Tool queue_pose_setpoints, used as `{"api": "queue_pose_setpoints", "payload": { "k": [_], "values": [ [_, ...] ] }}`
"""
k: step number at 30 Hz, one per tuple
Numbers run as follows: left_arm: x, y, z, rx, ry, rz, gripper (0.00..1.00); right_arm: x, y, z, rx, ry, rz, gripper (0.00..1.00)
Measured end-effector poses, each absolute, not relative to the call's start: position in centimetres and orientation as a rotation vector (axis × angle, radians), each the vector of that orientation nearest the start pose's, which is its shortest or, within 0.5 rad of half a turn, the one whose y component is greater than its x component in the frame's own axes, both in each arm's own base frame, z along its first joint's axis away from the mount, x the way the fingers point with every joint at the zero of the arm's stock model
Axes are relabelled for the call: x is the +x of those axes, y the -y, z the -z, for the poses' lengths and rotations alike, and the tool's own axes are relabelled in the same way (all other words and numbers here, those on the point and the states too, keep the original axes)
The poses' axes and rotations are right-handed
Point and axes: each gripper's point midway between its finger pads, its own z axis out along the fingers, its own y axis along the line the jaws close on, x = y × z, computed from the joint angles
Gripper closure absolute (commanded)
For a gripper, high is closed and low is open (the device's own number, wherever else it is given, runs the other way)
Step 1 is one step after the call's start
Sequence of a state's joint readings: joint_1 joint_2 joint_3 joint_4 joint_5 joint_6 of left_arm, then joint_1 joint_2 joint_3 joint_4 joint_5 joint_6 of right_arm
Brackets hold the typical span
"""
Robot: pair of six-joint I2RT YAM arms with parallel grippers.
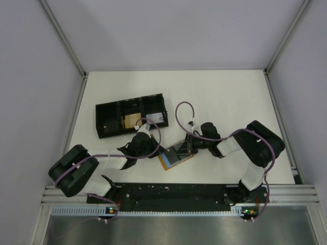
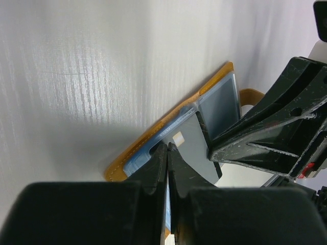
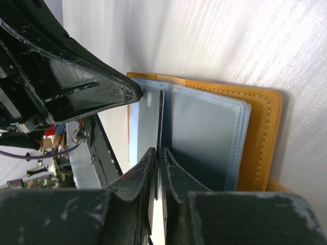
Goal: Take the credit cards out of the card holder
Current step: Remove the credit card from the card holder.
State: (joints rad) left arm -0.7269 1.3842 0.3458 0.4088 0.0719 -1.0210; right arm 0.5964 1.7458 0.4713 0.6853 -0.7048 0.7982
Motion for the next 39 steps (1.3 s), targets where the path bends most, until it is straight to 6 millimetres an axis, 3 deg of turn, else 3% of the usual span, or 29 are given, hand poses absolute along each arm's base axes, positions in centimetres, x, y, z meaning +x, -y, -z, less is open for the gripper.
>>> {"api": "queue_pose_setpoints", "payload": {
  "k": [4, 11, 18, 29, 39],
  "values": [
    [21.7, 25.8, -3.0, -0.307, -2.387, 0.999, 0.97, 20.1, -30.1, -2.5, -0.215, -2.430, -1.502, 1.00],
    [21.7, 26.1, -3.0, -0.302, -2.385, 1.017, 1.00, 20.1, -30.0, -2.7, -0.208, -2.420, -1.528, 1.00],
    [21.7, 25.7, -2.7, -0.312, -2.389, 1.017, 1.00, 20.7, -28.2, -2.5, -0.124, -2.402, -1.543, 1.00],
    [21.6, 25.7, -2.7, -0.302, -2.393, 1.019, 1.00, 20.8, -27.8, -2.5, -0.101, -2.409, -1.521, 1.00],
    [20.9, 25.8, -4.2, -0.220, -2.382, 1.043, 0.80, 20.8, -27.4, -2.4, -0.111, -2.426, -1.479, 1.00]
  ]
}}
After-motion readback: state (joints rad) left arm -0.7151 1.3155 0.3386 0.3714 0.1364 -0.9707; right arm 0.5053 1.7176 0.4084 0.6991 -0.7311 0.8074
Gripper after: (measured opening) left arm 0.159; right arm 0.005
